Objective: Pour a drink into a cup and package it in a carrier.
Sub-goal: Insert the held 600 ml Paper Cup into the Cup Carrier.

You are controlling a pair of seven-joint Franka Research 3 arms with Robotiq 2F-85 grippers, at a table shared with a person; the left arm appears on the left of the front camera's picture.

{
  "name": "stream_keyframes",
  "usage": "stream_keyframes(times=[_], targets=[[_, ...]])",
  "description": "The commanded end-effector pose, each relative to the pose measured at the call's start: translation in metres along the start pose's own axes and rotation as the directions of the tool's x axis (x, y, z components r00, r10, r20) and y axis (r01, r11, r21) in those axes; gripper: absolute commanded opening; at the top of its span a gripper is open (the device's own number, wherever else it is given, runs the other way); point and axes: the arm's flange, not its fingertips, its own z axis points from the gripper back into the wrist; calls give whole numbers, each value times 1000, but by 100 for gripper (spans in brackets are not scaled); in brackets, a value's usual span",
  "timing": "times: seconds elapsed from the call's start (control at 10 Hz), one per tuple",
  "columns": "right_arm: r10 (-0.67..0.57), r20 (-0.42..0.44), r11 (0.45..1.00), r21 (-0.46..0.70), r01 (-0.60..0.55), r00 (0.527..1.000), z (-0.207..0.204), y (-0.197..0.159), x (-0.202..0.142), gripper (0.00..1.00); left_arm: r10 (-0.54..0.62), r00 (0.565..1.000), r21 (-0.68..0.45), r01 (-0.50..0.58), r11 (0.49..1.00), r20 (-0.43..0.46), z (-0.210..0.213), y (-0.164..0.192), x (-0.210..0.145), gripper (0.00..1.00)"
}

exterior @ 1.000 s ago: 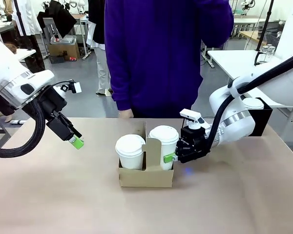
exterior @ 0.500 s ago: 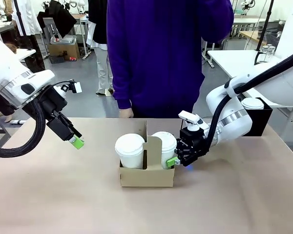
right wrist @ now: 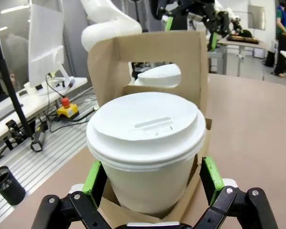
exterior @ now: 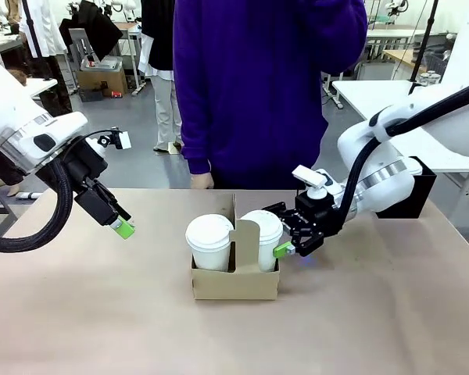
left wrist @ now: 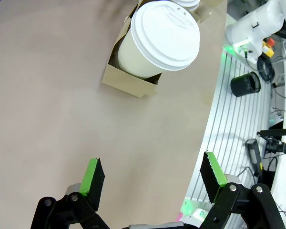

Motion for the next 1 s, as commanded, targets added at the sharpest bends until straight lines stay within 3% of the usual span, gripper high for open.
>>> stream_keyframes(times=[0.0, 0.3, 0.4, 0.5, 0.7, 0.9], targets=[[33, -37, 998, -53, -35, 999, 22, 12, 9, 100, -6, 1000, -6, 6, 1000, 6, 1, -1, 1, 100], [-39, -219, 967, -256, -19, 975, 92, 33, 46, 100, -6, 1000, -6, 6, 1000, 6, 1, -1, 1, 100], [-226, -242, 891, -444, 99, 944, 129, 54, 67, 100, -6, 1000, -6, 6, 1000, 6, 1, -1, 1, 100], [-320, -235, 835, -528, 156, 918, 153, 70, 79, 100, -6, 1000, -6, 6, 1000, 6, 1, -1, 1, 100], [-629, -75, 551, -746, 375, 774, 201, 112, 100, 100, -6, 1000, -6, 6, 1000, 6, 1, -1, 1, 100], [-739, -21, 362, -855, 371, 673, 222, 144, 107, 100, -6, 1000, -6, 6, 1000, 6, 1, -1, 1, 100]])
